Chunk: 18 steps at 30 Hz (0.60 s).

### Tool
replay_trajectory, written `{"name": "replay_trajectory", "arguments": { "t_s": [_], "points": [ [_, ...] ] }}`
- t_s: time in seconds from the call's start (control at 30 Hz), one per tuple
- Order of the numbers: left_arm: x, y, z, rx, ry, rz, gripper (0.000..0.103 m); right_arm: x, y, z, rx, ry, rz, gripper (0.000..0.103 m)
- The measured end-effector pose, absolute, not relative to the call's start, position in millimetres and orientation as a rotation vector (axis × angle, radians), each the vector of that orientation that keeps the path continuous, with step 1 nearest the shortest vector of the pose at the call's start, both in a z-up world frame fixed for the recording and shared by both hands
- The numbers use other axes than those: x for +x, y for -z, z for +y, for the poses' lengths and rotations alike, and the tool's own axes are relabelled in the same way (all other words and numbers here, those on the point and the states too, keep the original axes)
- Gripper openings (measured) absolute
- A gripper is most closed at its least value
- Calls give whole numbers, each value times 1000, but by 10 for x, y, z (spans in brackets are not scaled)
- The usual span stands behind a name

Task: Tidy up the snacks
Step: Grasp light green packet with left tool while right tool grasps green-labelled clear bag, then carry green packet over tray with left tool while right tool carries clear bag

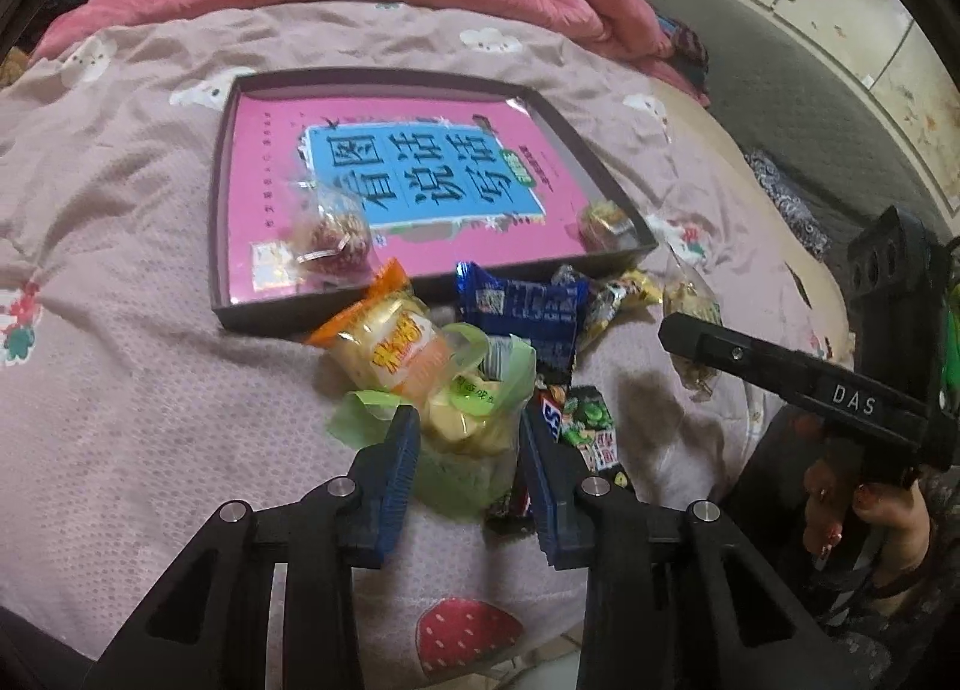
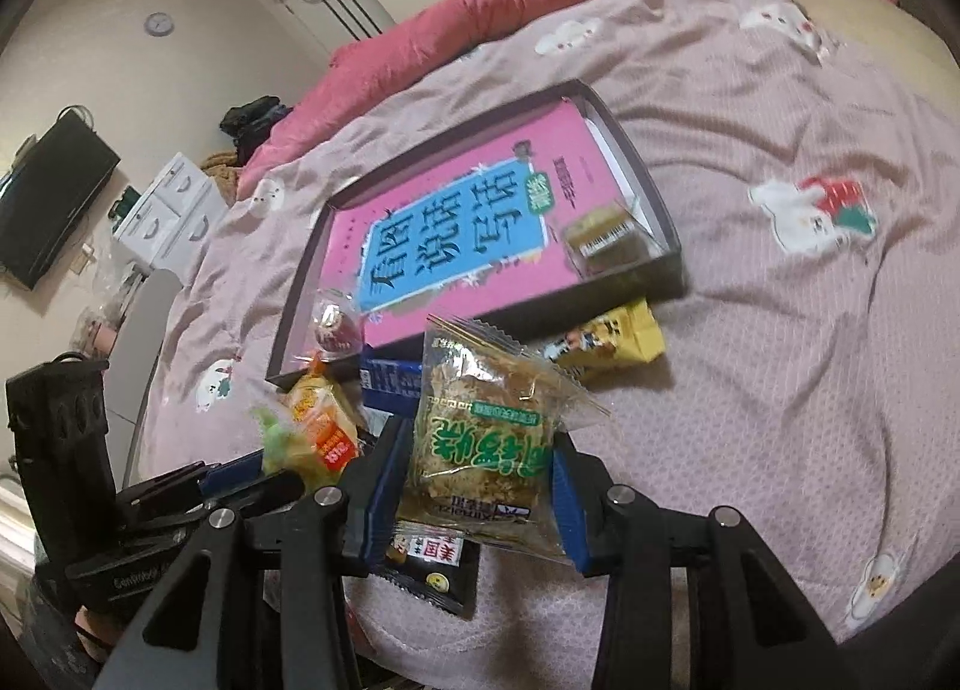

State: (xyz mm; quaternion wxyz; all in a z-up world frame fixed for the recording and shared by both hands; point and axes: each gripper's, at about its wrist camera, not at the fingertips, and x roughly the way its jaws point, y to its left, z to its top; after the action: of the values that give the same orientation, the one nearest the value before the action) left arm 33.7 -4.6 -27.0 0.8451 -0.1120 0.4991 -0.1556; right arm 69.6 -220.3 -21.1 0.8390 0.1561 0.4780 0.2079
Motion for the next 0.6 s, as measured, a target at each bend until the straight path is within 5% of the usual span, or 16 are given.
{"name": "replay_trajectory", "arguments": {
  "t_s": [0.6],
  "points": [
    [409, 80, 56, -270, 290, 984, 34, 737, 80, -2161, 286, -473, 915, 42]
  ]
}}
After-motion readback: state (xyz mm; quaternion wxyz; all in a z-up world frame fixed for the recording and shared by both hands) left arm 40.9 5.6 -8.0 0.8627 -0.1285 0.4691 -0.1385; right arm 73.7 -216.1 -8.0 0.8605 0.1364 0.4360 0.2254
